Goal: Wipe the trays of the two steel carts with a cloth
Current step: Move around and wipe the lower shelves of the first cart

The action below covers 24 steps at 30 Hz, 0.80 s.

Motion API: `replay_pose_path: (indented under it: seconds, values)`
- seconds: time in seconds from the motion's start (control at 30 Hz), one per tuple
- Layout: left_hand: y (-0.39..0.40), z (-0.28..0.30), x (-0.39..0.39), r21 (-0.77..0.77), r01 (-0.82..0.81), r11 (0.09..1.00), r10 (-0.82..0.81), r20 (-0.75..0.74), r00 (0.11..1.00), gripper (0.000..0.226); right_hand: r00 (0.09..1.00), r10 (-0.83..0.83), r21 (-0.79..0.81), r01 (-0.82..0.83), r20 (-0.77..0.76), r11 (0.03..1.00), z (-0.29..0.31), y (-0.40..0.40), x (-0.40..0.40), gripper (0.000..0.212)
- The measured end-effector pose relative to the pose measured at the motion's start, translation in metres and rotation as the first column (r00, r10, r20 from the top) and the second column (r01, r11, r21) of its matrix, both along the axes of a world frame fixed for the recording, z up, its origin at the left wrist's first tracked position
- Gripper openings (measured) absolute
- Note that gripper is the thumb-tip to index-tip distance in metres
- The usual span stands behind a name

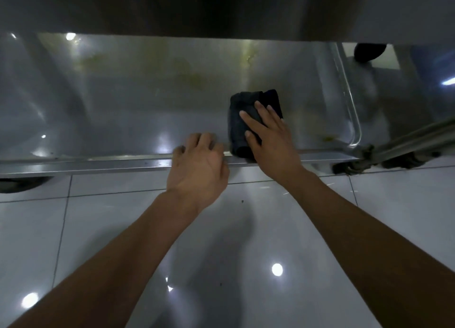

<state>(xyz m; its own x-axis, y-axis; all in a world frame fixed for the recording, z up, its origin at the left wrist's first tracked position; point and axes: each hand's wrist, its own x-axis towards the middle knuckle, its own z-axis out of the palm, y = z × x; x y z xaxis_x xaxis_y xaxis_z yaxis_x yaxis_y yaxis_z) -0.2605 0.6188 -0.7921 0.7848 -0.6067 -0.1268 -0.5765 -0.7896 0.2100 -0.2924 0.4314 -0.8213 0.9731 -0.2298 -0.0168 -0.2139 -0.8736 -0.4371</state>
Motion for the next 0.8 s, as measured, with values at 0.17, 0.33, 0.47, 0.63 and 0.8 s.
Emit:
replay_pose_path:
  seconds: [0.17,0.33,0.47,0.63,0.8]
  values:
    - [-0.044,0.002,-0.018,0.038,0.121,0.992,-0.120,-0.030,0.992,0.039,0.995,-0.094,0.015,0.094,-0.023,0.995,0.005,-0.049,-0.023,0.047]
    - [-0.052,-0.005,-0.025,0.078,0.068,0.995,-0.069,0.007,0.998,0.038,0.933,-0.342,-0.038,0.340,-0.109,0.940,0.009,-0.117,-0.052,0.049]
    - [-0.053,-0.006,-0.029,0.053,0.058,0.997,-0.060,0.022,0.998,0.038,0.913,-0.387,-0.128,0.372,-0.131,0.919,0.007,-0.124,-0.056,0.052]
    - [-0.050,-0.005,-0.028,-0.005,0.055,0.998,-0.055,0.011,0.998,0.036,0.913,-0.394,-0.065,0.390,-0.101,0.919,0.007,-0.112,-0.056,0.049]
    - [-0.033,-0.005,-0.014,-0.103,0.101,0.990,-0.104,-0.027,0.994,0.037,0.921,-0.363,-0.146,0.344,-0.139,0.928,0.006,-0.102,-0.049,0.051]
